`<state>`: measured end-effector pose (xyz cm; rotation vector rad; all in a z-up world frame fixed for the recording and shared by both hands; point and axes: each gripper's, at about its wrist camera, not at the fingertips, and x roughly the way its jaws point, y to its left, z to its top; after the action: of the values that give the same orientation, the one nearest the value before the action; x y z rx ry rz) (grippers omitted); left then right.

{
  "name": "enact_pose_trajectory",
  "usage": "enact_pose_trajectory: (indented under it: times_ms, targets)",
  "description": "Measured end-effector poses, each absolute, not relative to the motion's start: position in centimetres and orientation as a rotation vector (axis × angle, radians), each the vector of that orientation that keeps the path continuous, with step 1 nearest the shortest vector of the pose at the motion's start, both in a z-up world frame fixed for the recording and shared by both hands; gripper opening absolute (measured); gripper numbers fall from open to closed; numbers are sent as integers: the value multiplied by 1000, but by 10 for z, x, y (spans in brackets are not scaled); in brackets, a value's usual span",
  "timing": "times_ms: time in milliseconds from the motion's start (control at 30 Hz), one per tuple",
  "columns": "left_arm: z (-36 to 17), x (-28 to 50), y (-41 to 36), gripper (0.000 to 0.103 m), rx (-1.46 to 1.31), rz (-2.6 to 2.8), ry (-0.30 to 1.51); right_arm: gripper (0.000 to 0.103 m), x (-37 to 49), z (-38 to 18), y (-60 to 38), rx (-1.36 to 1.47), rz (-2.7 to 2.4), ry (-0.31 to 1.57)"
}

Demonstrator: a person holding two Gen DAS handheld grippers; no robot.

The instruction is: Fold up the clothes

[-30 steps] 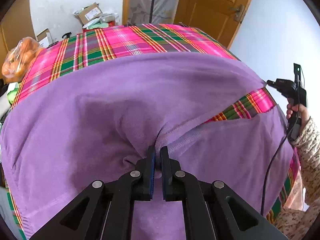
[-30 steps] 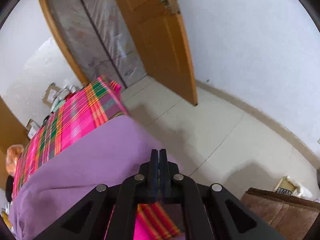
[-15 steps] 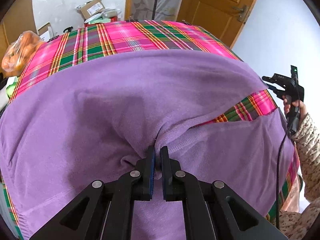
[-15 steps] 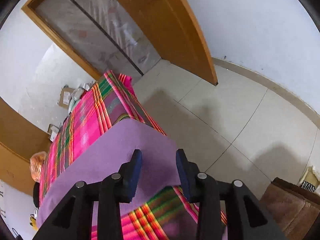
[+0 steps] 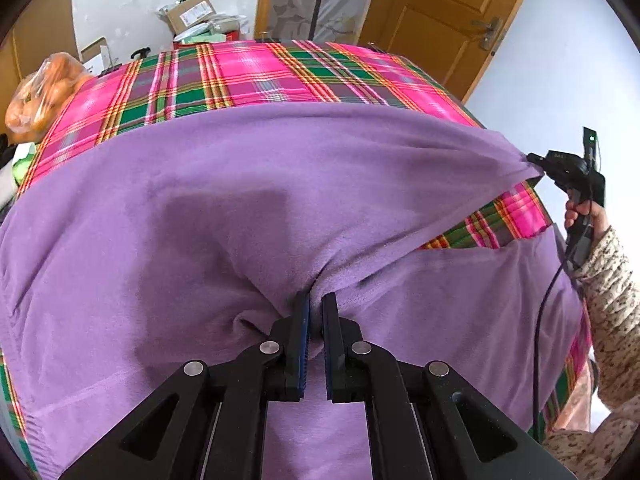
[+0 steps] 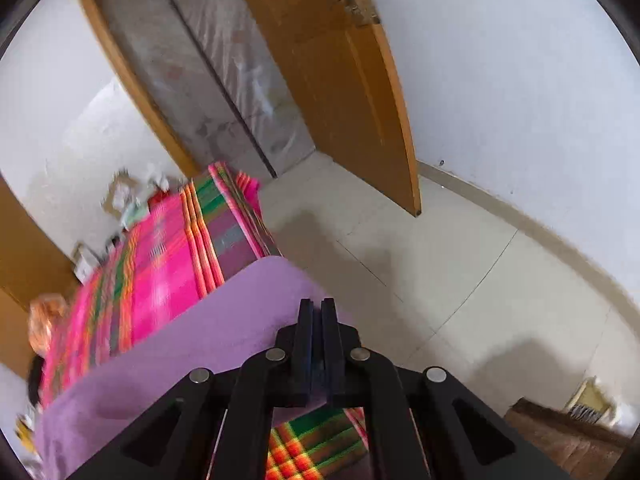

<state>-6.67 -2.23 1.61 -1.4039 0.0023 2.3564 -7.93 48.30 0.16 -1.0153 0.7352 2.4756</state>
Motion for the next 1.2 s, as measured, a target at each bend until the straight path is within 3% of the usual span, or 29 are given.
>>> enact_pose_trajectory:
  times_ms: [100, 167, 300, 533, 833, 1033, 1200]
  targets:
    - [16, -68, -24, 8, -1410, 2353, -28, 7, -83, -4, 479, -1068, 2429, 725]
    - [19, -66, -32, 18, -1404, 2342, -106, 9, -76, -2, 481, -1036, 2386, 733]
    - [26, -56, -54, 24, -1380, 2363, -208, 23, -64, 11, 471, -1003, 2391, 690]
    - [35, -38, -145, 25, -1373, 2547, -488, 23, -54, 44, 404, -974, 2574, 500]
    - [22, -32, -260, 30, -1468, 2698, -884, 23, -48, 50, 260, -1198, 2982, 373]
    - [10, -48, -286, 31, -1489, 2666, -936, 23, -41, 39, 177, -1370, 3144, 373]
    - [1, -69, -294, 41, -1492, 2591, -952, 23, -36, 30, 126, -1466, 3213, 345]
